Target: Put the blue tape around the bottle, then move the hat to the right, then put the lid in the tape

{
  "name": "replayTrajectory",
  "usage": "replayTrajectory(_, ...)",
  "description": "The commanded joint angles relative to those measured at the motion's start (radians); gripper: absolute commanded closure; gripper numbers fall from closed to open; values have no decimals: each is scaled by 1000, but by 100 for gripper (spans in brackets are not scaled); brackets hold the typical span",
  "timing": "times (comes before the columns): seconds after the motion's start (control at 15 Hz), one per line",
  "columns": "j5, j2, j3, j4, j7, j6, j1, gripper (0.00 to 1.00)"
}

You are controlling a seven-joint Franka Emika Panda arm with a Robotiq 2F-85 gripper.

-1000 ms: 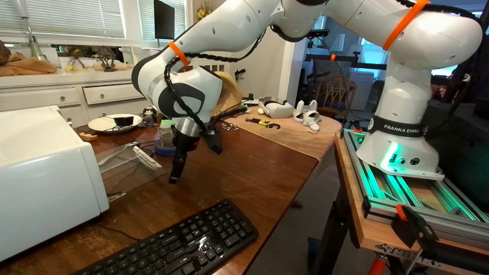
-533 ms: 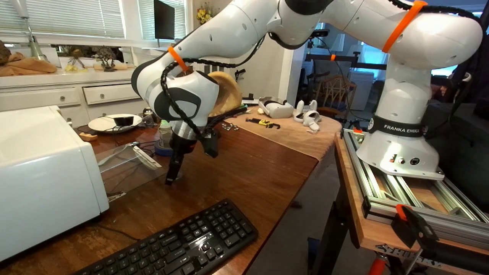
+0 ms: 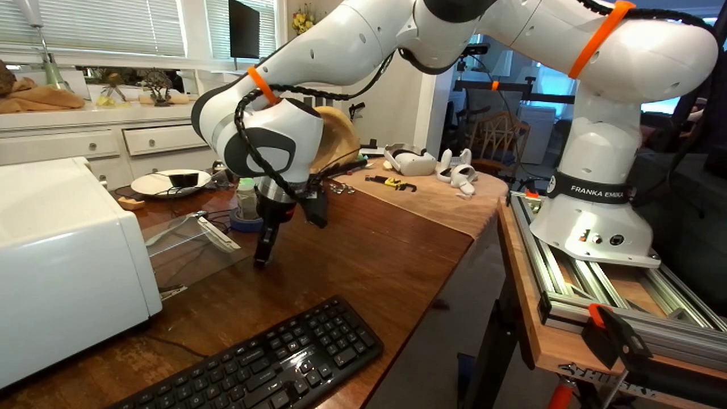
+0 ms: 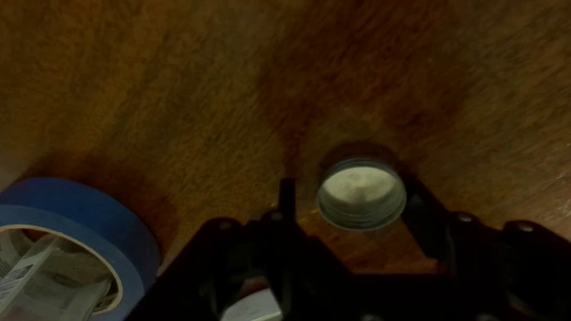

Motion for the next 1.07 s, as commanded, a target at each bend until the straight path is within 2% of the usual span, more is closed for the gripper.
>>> replayTrajectory(0.0, 10, 10, -10, 20, 11, 70, 12, 49)
replayTrajectory(0.07, 7, 11, -10, 19, 14, 77, 12, 68)
replayTrajectory(0.2, 5, 11, -9, 20, 15, 89, 13, 77)
replayTrajectory(0.4, 4, -2, -10, 8, 13, 111, 10, 78)
replayTrajectory(0.73, -1, -146, -20, -62, 25, 107, -48, 78)
replayTrajectory(1.0, 31, -201, 3, 9, -8, 146, -108, 78)
